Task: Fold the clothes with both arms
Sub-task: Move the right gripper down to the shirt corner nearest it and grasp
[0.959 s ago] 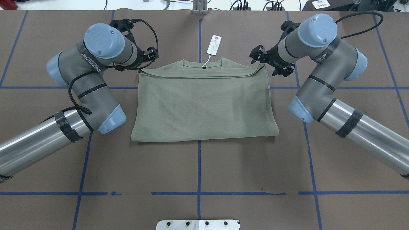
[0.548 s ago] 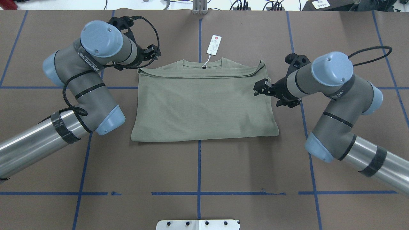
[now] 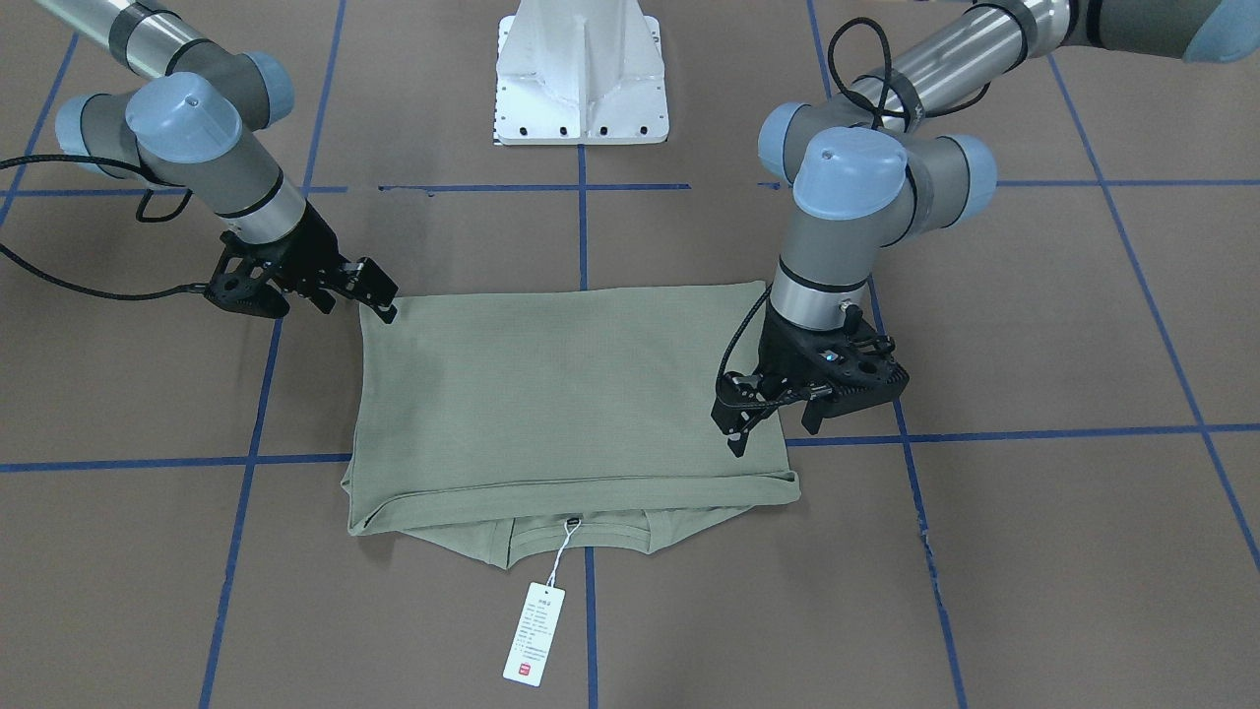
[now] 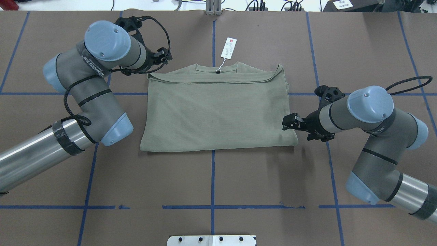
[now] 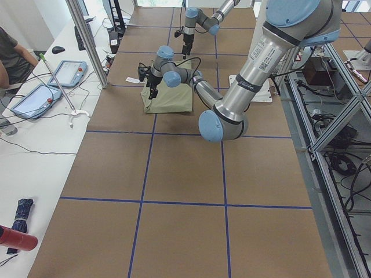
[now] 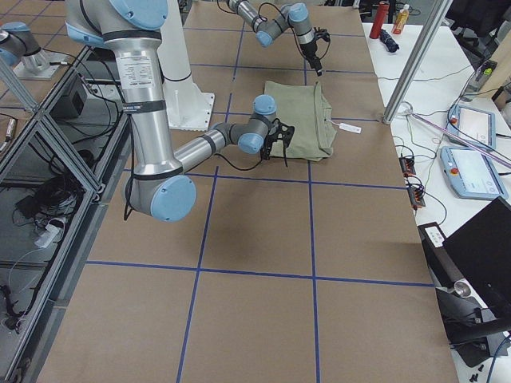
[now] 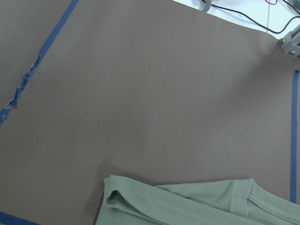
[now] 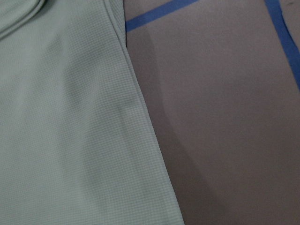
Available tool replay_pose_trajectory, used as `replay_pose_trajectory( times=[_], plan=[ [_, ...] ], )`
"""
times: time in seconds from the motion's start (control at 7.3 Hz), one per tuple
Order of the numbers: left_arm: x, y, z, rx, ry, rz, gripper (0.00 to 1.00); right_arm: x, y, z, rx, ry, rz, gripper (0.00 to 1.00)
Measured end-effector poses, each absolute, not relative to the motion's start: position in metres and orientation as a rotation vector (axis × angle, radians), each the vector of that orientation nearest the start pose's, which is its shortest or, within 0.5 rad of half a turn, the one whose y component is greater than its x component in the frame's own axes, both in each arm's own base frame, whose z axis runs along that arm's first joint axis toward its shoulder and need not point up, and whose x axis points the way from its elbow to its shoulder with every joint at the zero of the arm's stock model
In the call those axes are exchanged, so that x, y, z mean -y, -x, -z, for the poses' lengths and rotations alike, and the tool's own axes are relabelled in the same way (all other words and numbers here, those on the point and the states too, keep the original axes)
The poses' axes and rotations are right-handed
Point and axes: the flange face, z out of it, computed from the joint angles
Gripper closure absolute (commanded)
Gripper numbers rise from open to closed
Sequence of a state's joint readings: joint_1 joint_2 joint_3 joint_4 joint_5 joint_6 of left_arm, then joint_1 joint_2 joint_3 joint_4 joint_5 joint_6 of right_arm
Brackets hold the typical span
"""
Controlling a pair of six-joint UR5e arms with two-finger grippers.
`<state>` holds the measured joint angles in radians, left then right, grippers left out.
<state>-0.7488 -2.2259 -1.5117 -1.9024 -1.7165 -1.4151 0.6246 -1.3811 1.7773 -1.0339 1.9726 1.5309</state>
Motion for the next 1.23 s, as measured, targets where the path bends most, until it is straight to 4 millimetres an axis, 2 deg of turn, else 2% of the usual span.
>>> replay_pose_trajectory(
  times=[0.14, 0.27, 0.55, 0.69, 1.23],
  plan=[
    [0.578, -0.448, -0.259, -0.901, -0.286, 0.482, 0.01, 0.407, 0.417, -0.405, 0.991, 0.059, -0.339, 0.11],
    [0.578, -0.448, -0.259, -0.901, -0.286, 0.482, 0.01, 0.404, 0.423, -0.405, 0.988, 0.063, -0.332, 0.34],
    [0.578, -0.448, -0.260, -0.900, -0.286, 0.482, 0.01, 0.402, 0.427, -0.404, 0.983, 0.070, -0.331, 0.97],
    [0.578, -0.448, -0.260, -0.899, -0.286, 0.481, 0.01, 0.402, 0.428, -0.404, 0.983, 0.072, -0.332, 1.00],
    [0.578, -0.448, -0.260, -0.898, -0.290, 0.481, 0.01, 0.400, 0.425, -0.401, 0.990, 0.077, -0.327, 1.00]
  ],
)
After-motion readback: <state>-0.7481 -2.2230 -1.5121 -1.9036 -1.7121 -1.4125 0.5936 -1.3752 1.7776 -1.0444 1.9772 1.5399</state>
